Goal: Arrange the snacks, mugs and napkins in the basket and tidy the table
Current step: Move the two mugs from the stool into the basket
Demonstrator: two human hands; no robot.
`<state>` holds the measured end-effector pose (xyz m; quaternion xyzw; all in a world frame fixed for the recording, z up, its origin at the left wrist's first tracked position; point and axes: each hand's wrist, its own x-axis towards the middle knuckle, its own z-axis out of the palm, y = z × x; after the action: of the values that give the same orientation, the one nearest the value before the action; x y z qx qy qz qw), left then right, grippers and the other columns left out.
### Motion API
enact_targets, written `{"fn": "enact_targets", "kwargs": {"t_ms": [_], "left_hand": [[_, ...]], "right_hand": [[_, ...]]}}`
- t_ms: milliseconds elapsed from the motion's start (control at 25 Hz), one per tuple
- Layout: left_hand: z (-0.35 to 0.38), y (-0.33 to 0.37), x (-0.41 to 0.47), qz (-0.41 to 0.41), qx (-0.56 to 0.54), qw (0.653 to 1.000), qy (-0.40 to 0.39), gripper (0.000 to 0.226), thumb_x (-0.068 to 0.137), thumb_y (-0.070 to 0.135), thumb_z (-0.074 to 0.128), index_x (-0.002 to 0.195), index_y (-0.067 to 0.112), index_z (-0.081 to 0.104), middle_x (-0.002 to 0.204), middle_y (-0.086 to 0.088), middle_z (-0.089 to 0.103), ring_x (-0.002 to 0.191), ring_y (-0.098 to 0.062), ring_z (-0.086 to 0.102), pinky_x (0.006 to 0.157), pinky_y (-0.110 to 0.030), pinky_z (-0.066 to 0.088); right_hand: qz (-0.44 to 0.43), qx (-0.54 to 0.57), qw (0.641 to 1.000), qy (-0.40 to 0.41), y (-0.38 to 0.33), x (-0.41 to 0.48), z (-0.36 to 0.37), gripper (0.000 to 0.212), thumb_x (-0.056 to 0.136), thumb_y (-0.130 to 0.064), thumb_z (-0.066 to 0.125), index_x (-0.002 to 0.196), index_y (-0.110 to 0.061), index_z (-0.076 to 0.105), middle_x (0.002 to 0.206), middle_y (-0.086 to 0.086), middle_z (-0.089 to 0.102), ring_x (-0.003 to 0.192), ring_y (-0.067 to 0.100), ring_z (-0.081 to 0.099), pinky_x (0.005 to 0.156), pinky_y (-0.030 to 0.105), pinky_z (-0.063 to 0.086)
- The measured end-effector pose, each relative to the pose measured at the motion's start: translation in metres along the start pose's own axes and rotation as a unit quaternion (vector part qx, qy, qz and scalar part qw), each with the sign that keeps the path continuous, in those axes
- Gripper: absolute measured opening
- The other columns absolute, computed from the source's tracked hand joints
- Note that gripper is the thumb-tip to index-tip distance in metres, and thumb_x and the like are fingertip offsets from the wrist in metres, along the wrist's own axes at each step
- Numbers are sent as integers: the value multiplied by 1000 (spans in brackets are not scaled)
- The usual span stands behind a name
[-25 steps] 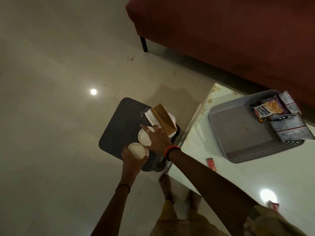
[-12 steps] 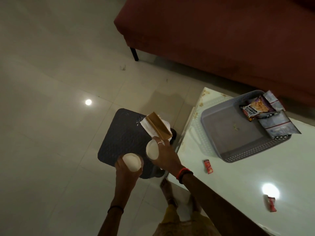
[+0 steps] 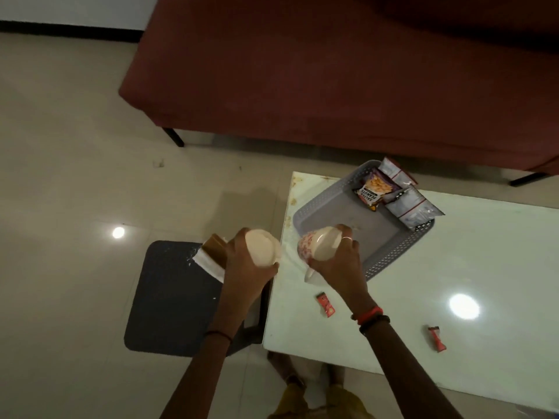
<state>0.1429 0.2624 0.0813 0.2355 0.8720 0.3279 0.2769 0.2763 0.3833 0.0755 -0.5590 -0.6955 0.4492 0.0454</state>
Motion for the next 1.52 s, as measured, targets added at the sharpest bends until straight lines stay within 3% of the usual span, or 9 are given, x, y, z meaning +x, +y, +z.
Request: {"fn": "enact_targets", "kwargs": {"t_ms": [160, 360, 640, 1040, 1320, 1520], "left_hand": [[53, 55, 60, 69, 43, 993, -83, 94, 62, 28, 84, 135, 17, 26, 139, -14, 33, 119, -28, 45, 84, -27, 41], [135, 88, 116, 116, 101, 972, -176, 90, 65, 24, 82, 136, 14, 27, 135, -18, 36, 118, -38, 47, 94, -47, 46], [217, 83, 159, 153, 175, 953, -197, 98, 66, 31, 81, 140, 10, 21, 143, -22, 32, 127, -38, 39, 103, -49, 40], [239, 72, 183, 141, 184, 944, -236, 98, 65, 24, 82, 139, 12, 20, 143, -21, 28, 125, -40, 42, 100, -49, 42], [244, 87, 193, 182, 199, 926, -264, 106, 64, 30, 82, 144, 18, 13, 152, -16, 21, 137, -36, 26, 110, -50, 32], [239, 84, 191, 165, 173, 934, -267, 107, 66, 28, 81, 146, 18, 10, 153, -16, 18, 138, -35, 23, 111, -50, 29]], "right_hand": [[73, 31, 996, 49, 25, 53, -40, 87, 67, -17, 84, 136, -13, 31, 131, 23, 43, 119, 42, 49, 94, 47, 49], [134, 25, 989, 59, 63, 100, -60, 84, 69, -21, 83, 135, -7, 32, 132, 25, 42, 120, 43, 50, 97, 48, 49], [154, 40, 985, 73, 106, 136, -52, 91, 71, -27, 82, 142, -8, 27, 135, 25, 39, 120, 44, 51, 97, 48, 50], [167, 11, 983, 73, 122, 148, -40, 90, 73, -27, 80, 143, -11, 27, 136, 25, 38, 121, 46, 50, 95, 53, 51], [184, 7, 982, 48, 123, 151, -39, 93, 73, -21, 81, 146, -11, 24, 137, 24, 37, 123, 44, 49, 96, 50, 50], [167, 24, 984, 49, 127, 149, -50, 89, 70, -21, 83, 143, -7, 33, 136, 24, 43, 120, 41, 52, 94, 46, 50]]}}
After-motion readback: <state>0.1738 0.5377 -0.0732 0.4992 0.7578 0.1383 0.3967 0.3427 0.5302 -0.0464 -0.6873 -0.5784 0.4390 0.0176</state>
